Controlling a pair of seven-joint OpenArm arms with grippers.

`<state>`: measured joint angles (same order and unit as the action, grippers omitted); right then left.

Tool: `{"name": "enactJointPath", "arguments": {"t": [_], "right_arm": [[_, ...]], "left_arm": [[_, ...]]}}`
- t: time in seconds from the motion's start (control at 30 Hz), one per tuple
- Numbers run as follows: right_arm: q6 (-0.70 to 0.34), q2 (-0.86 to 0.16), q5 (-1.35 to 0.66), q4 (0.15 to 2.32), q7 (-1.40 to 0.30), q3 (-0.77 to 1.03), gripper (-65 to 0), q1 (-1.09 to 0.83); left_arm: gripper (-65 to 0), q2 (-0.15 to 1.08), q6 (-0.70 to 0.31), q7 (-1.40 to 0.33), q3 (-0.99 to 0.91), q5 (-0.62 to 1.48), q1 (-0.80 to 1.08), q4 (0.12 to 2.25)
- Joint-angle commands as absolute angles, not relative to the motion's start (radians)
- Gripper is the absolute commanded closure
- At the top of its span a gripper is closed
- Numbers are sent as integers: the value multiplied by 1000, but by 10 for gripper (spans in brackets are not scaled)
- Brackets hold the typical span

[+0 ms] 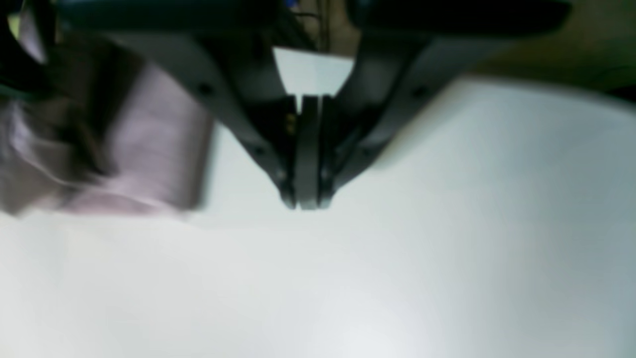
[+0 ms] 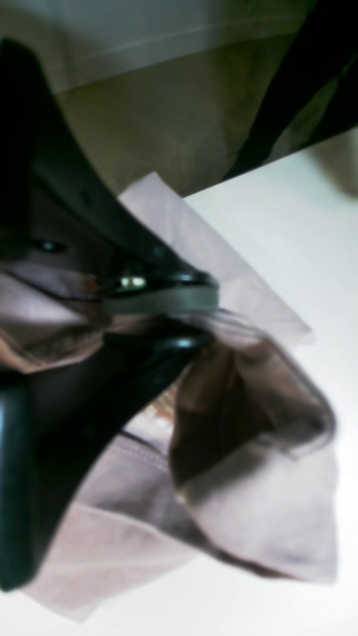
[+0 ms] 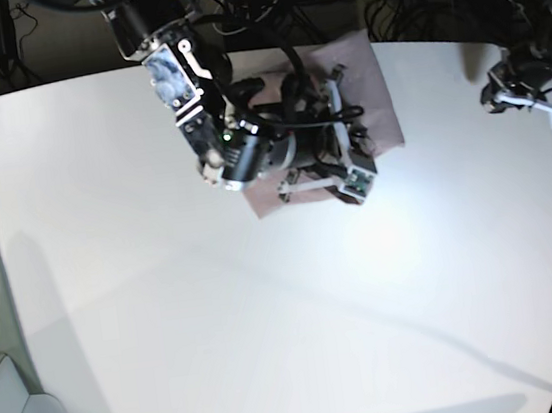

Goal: Layout the t-shirt on the table in an organized manner, then fold the t-shirt properly
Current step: 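Grasp the strip end with the right gripper and lift it over the shirt, then bring the left gripper to the lifted end and grasp it beside the right gripper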

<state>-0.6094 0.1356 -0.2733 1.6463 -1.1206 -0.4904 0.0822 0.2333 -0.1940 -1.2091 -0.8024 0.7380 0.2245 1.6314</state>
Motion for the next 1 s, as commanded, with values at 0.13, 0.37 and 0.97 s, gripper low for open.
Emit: {"name": "enactJointPath", "arguments": {"t": [0.13,0.37,0.97], "right_arm": [[-613,151,-294,1620,-1087,-495,0,101],[-613,151,-294,1577,-1049,-596,0,104],[-613,150,-294,1581,-1049,-598,0,133]], "left_arm": [[-1,325,-197,-1208,-909,754,232,1646],[-1,323,-197,-1210,-928,759,252,1647],[-1,48,-194,-1198,-627,556,280,1641]]}}
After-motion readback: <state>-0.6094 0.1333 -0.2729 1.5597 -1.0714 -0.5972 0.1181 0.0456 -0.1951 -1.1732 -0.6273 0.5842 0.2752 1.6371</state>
